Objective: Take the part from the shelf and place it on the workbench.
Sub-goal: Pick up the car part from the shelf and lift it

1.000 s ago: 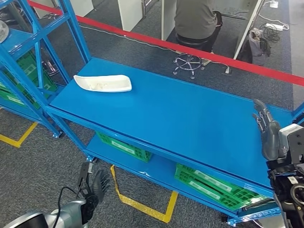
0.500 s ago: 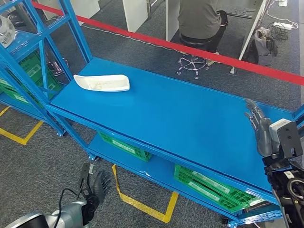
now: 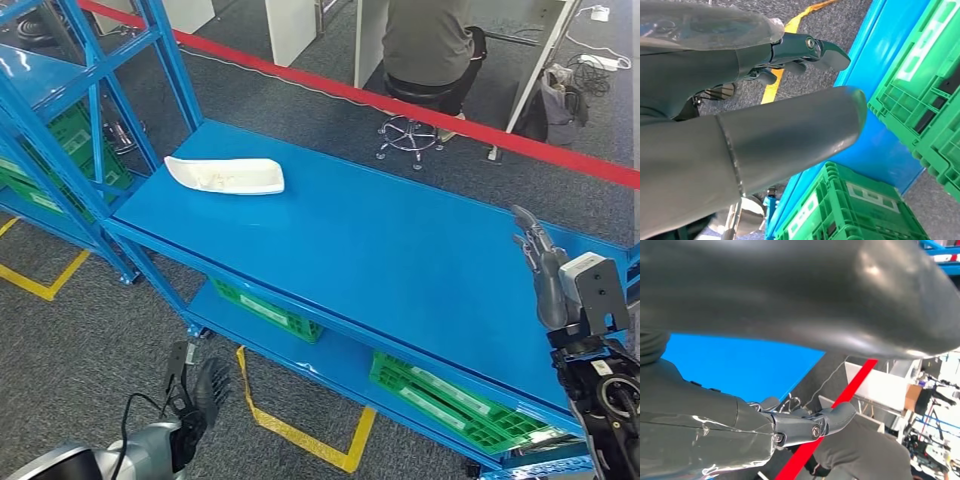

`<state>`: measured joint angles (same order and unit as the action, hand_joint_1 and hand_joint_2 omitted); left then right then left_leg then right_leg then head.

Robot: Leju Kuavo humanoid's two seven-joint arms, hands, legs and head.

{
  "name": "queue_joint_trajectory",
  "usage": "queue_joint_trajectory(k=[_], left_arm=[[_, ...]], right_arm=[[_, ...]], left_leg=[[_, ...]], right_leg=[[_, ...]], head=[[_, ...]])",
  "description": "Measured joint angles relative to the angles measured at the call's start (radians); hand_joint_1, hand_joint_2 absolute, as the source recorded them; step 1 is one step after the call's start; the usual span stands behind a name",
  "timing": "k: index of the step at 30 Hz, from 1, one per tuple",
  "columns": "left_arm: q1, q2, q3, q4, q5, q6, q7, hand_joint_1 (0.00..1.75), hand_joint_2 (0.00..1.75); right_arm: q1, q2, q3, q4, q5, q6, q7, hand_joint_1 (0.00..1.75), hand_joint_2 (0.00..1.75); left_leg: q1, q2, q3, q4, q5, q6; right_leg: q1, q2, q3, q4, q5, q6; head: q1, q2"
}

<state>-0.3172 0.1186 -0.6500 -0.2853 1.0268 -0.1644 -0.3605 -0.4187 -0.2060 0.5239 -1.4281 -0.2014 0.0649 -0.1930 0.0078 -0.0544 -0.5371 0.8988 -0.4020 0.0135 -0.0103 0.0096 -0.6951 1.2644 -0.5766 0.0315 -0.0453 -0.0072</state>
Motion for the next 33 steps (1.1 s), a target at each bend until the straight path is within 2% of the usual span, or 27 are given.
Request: queue_joint_trajectory(k=[1,2,3,5,7,9,10,11,12,14,15,16,17,18,19,20,21,22,23,25,26,27,28,29,31,32,33], left_arm=[[0.002,0.000,0.000,0.000,0.000,0.000,0.000,0.00,0.00],[0.002,0.000,0.000,0.000,0.000,0.000,0.000,0.00,0.00],[0.003,-0.001,0.000,0.000,0.000,0.000,0.000,0.00,0.00],[0.000,0.000,0.000,0.000,0.000,0.000,0.000,0.00,0.00],[-0.002,0.001,0.000,0.000,0.000,0.000,0.000,0.00,0.00],[0.000,0.001,0.000,0.000,0.000,0.000,0.000,0.00,0.00],[0.002,0.001,0.000,0.000,0.000,0.000,0.000,0.00,0.00],[0.002,0.002,0.000,0.000,0.000,0.000,0.000,0.00,0.00],[0.001,0.002,0.000,0.000,-0.001,0.000,0.000,0.00,0.00],[-0.002,0.002,0.000,0.000,-0.002,0.000,0.000,0.00,0.00],[-0.002,0.000,0.000,0.000,-0.003,0.000,0.000,0.00,0.00],[0.000,-0.001,0.000,0.000,-0.004,0.000,0.000,0.00,0.00],[0.001,-0.002,0.000,0.000,-0.004,0.000,0.001,0.00,0.00],[0.002,-0.002,0.000,0.000,-0.004,0.000,0.001,0.00,0.00],[0.002,-0.002,0.000,0.000,-0.004,0.000,0.001,0.00,0.00],[0.001,-0.001,0.000,0.000,-0.004,0.000,0.002,0.00,0.00],[-0.001,0.000,0.000,0.000,-0.004,0.000,0.002,0.00,0.00],[-0.003,0.001,0.000,0.000,-0.005,0.000,0.002,0.00,0.00],[-0.005,0.002,0.000,0.000,-0.005,0.000,0.002,0.00,0.00],[-0.006,0.004,0.000,0.000,-0.006,0.001,0.003,0.00,0.00],[-0.006,0.004,0.000,0.000,-0.006,0.001,0.004,0.00,0.00],[-0.005,0.003,0.000,0.000,-0.006,0.001,0.005,0.00,0.00],[-0.006,0.002,0.000,0.000,-0.006,0.000,0.006,0.00,0.00],[-0.007,0.000,0.000,0.000,-0.006,0.000,0.006,0.00,0.00],[-0.009,-0.002,0.000,0.000,-0.008,0.000,0.007,0.00,0.00],[-0.009,-0.003,0.000,0.000,-0.008,0.000,0.007,0.00,0.00],[-0.007,-0.004,0.000,0.000,-0.008,0.000,0.007,0.00,0.00]], right_arm=[[0.001,0.000,0.002,0.000,0.000,0.000,0.000,0.00,0.00],[0.001,0.000,0.004,0.000,0.000,0.000,0.000,0.00,0.00],[0.001,0.000,0.005,0.000,0.000,0.000,0.000,0.00,0.00],[0.000,0.000,0.010,0.001,0.000,0.000,-0.001,0.00,0.00],[0.003,0.001,0.015,0.001,0.000,0.000,-0.001,0.00,0.00],[0.004,0.002,0.018,0.001,0.002,-0.001,-0.002,0.00,0.00],[0.003,0.002,0.019,0.001,0.002,-0.001,-0.003,0.00,0.00],[0.001,0.003,0.019,0.001,0.003,-0.002,-0.004,0.00,0.00],[0.000,0.004,0.019,0.001,0.003,-0.004,-0.005,0.00,0.00],[0.001,0.004,0.020,0.001,0.004,-0.006,-0.006,0.00,0.00],[0.003,0.004,0.020,0.001,0.005,-0.007,-0.005,0.00,0.00],[0.004,0.004,0.021,0.001,0.007,-0.007,-0.005,0.00,0.00],[0.005,0.004,0.021,0.001,0.008,-0.008,-0.004,0.00,0.00],[0.005,0.004,0.022,0.001,0.010,-0.008,-0.003,0.00,0.00],[0.005,0.004,0.022,0.001,0.011,-0.008,-0.003,0.00,0.00],[0.004,0.004,0.022,0.001,0.012,-0.008,-0.002,0.00,0.00],[0.004,0.004,0.023,0.001,0.014,-0.008,-0.001,0.00,0.00],[0.003,0.004,0.023,0.001,0.015,-0.007,0.000,0.00,0.00],[0.003,0.004,0.023,0.001,0.016,-0.007,0.002,0.00,0.00],[0.002,0.004,0.025,0.001,0.018,-0.005,0.006,0.00,0.00],[0.002,0.004,0.025,0.000,0.018,-0.005,0.007,0.00,0.00],[0.002,0.004,0.026,0.000,0.019,-0.005,0.007,0.00,0.00],[0.001,0.004,0.026,0.000,0.019,-0.005,0.008,0.00,0.00],[0.001,0.003,0.027,-0.001,0.020,-0.005,0.009,0.00,0.00],[0.003,0.002,0.028,0.000,0.020,-0.005,0.011,0.00,0.00],[0.005,0.001,0.028,0.000,0.021,-0.005,0.012,0.00,0.00],[0.006,0.001,0.028,0.000,0.021,-0.005,0.013,0.00,0.00]], left_leg=[[0.002,-0.006,0.002,0.001,-0.002,-0.003],[0.005,-0.014,0.005,0.004,-0.006,-0.008],[0.008,-0.023,0.007,0.008,-0.010,-0.014],[0.013,-0.039,0.003,0.018,-0.018,-0.028],[0.018,-0.059,-0.011,0.025,-0.016,-0.042],[0.023,-0.084,-0.019,0.023,-0.011,-0.056],[0.024,-0.084,-0.021,0.026,-0.012,-0.060],[0.022,-0.062,-0.033,0.050,-0.024,-0.063],[0.019,-0.030,-0.057,0.097,-0.046,-0.064],[0.014,0.036,-0.142,0.255,-0.108,-0.063],[0.013,0.046,-0.184,0.327,-0.131,-0.061],[0.011,0.049,-0.211,0.371,-0.139,-0.057],[0.007,0.049,-0.217,0.374,-0.127,-0.051],[0.002,0.051,-0.200,0.334,-0.097,-0.042],[-0.006,0.057,-0.164,0.261,-0.056,-0.032],[-0.017,0.079,-0.120,0.176,-0.022,-0.020],[-0.028,0.105,-0.084,0.107,0.001,-0.009],[-0.037,0.124,-0.062,0.061,0.012,-0.001],[-0.044,0.135,-0.054,0.041,0.012,0.004],[-0.046,0.116,-0.054,0.033,0.015,0.006],[-0.042,0.105,-0.050,0.029,0.017,0.008],[-0.036,0.096,-0.045,0.024,0.019,0.010],[-0.029,0.085,-0.040,0.020,0.020,0.012],[-0.023,0.073,-0.035,0.017,0.021,0.014],[-0.019,0.047,-0.033,0.017,0.019,0.016],[-0.018,0.032,-0.032,0.017,0.019,0.016],[-0.017,0.018,-0.030,0.018,0.018,0.015]], right_leg=[[-0.005,0.000,-0.001,-0.006,0.015,0.005],[-0.009,0.001,0.022,-0.057,0.051,0.010],[-0.014,0.008,0.057,-0.132,0.094,0.016],[-0.025,0.059,0.123,-0.261,0.137,0.022],[-0.026,0.092,0.144,-0.294,0.131,0.012],[-0.020,0.070,0.147,-0.294,0.131,-0.007],[-0.020,0.058,0.150,-0.295,0.131,-0.015],[-0.019,0.043,0.154,-0.299,0.131,-0.022],[-0.018,0.029,0.157,-0.301,0.131,-0.029],[-0.008,-0.002,0.161,-0.303,0.128,-0.039],[-0.002,-0.016,0.161,-0.303,0.126,-0.043],[0.003,-0.030,0.162,-0.303,0.125,-0.045],[0.008,-0.042,0.164,-0.303,0.123,-0.048],[0.012,-0.054,0.167,-0.303,0.120,-0.051],[0.015,-0.065,0.172,-0.304,0.117,-0.053],[0.017,-0.076,0.177,-0.304,0.114,-0.054],[0.020,-0.085,0.181,-0.305,0.110,-0.054],[0.021,-0.094,0.183,-0.307,0.108,-0.052],[0.022,-0.102,0.184,-0.308,0.106,-0.050],[0.023,-0.119,0.187,-0.311,0.103,-0.043],[0.023,-0.112,0.186,-0.307,0.098,-0.038],[0.022,-0.093,0.179,-0.290,0.087,-0.033],[0.020,-0.066,0.161,-0.249,0.064,-0.028],[0.017,-0.036,0.129,-0.182,0.032,-0.023],[0.013,-0.014,0.049,-0.025,-0.030,-0.017],[0.011,-0.012,0.021,0.021,-0.038,-0.015],[0.010,-0.012,0.010,0.030,-0.027,-0.014]], head=[[0.000,0.000],[0.000,0.000],[0.000,0.000],[0.003,0.000],[0.003,0.000],[-0.001,0.000],[-0.001,0.000],[-0.005,0.000],[-0.009,0.000],[-0.019,0.000],[-0.021,0.000],[-0.023,0.000],[-0.024,0.000],[-0.025,0.000],[-0.026,0.000],[-0.027,0.000],[-0.025,0.000],[-0.024,0.000],[-0.023,0.000],[-0.023,0.000],[-0.022,0.000],[-0.020,0.000],[-0.017,0.000],[-0.014,0.000],[-0.008,0.000],[-0.007,0.000],[-0.006,0.000]])
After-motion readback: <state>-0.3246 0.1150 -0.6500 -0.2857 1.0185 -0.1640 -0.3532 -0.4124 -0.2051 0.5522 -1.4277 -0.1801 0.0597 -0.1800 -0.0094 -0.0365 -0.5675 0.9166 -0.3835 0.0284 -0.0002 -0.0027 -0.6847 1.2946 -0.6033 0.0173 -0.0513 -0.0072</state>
